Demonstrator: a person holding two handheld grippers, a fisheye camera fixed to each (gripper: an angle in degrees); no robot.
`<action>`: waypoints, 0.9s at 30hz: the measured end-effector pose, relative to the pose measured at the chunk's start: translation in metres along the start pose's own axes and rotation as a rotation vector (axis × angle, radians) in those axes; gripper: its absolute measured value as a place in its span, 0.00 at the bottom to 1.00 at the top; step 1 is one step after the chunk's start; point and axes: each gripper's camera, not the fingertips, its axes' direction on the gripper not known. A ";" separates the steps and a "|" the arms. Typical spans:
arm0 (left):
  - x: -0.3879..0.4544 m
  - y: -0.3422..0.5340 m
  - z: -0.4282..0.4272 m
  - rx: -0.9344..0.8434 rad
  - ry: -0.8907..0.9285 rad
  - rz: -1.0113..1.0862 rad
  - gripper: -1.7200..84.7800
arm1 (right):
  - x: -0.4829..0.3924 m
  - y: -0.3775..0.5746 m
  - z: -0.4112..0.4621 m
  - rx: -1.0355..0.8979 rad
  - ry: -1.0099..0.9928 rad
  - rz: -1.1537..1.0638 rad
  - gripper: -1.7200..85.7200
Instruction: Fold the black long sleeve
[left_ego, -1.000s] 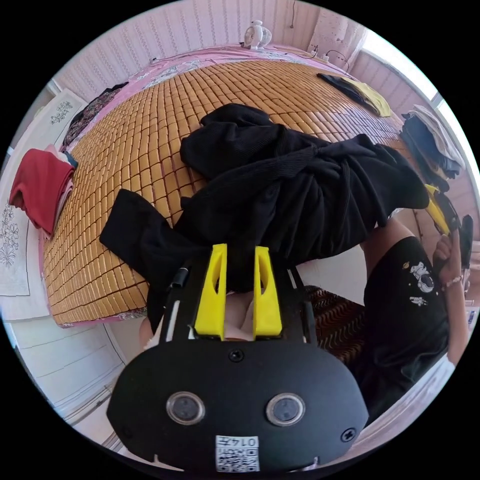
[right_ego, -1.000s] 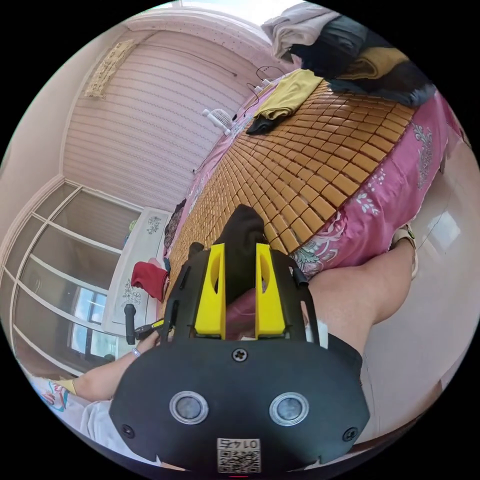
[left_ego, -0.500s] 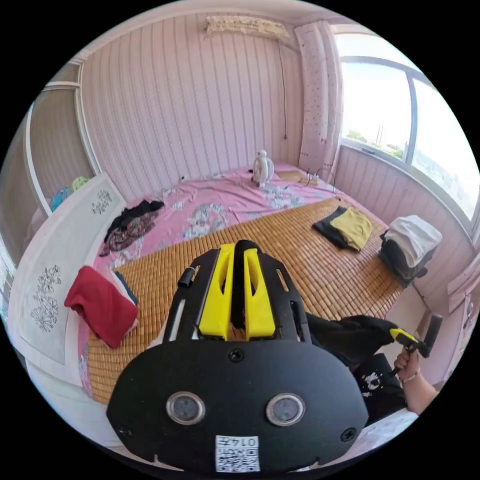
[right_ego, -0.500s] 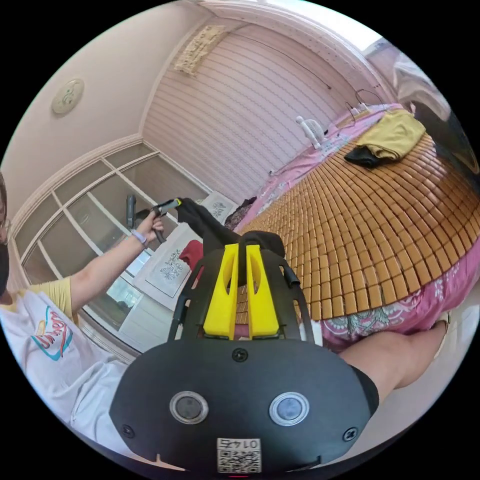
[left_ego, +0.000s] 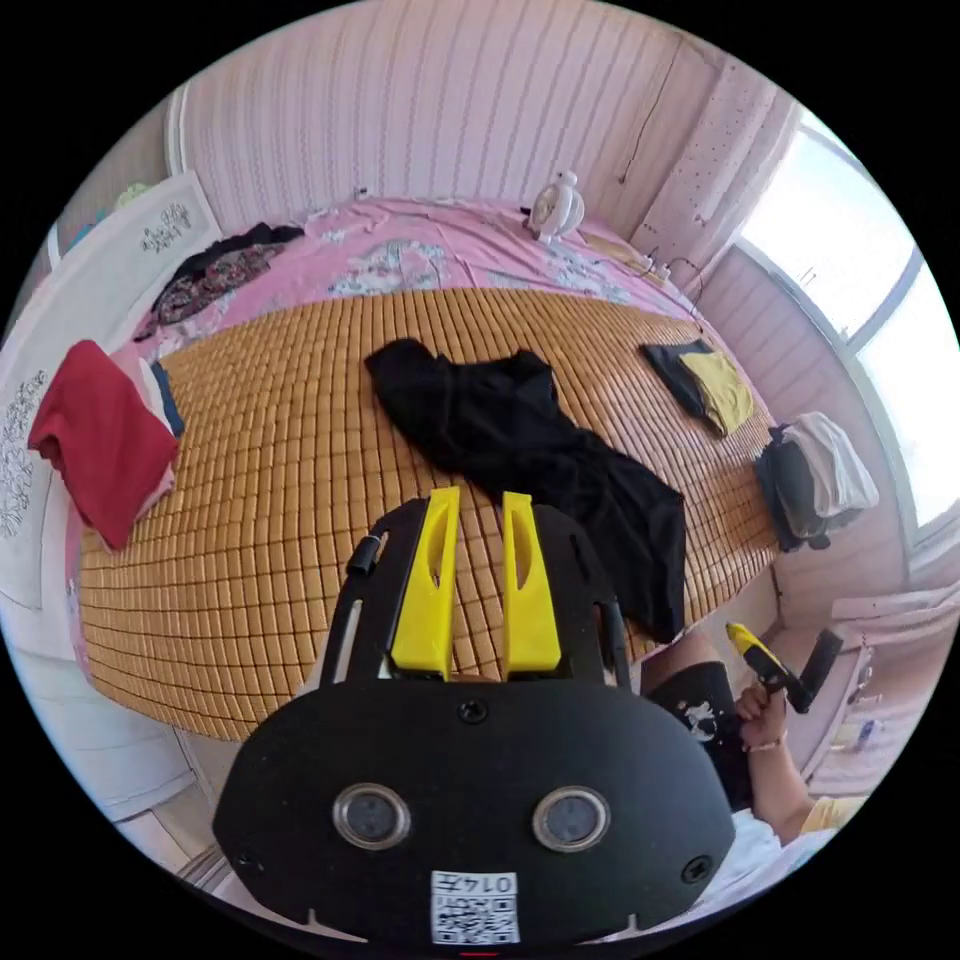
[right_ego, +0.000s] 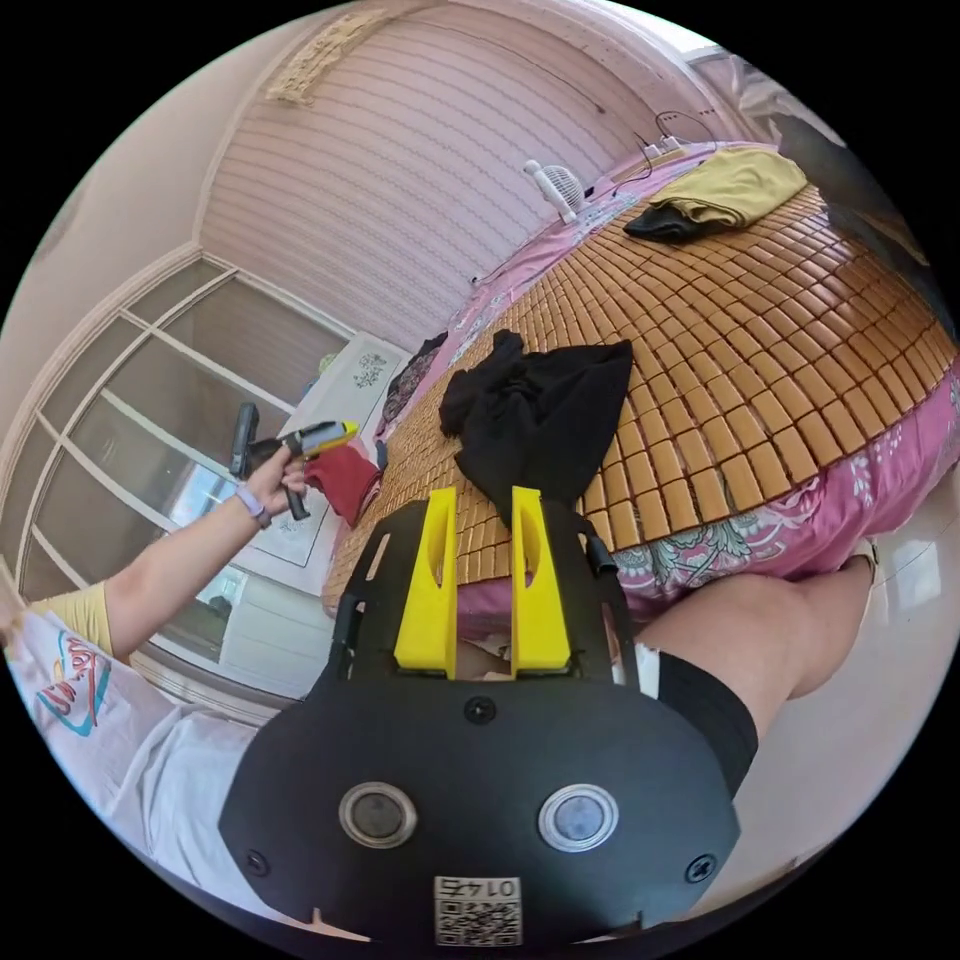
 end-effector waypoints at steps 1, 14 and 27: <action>-0.001 0.012 0.022 -0.054 0.026 0.008 0.10 | 0.001 -0.003 0.002 0.013 0.032 0.007 0.12; 0.096 0.017 0.159 -0.238 0.011 0.347 0.11 | -0.027 -0.027 0.063 -0.068 0.159 -0.084 0.09; 0.016 0.103 0.081 0.001 0.200 0.290 0.02 | -0.052 -0.078 0.099 -0.018 0.258 -0.146 0.11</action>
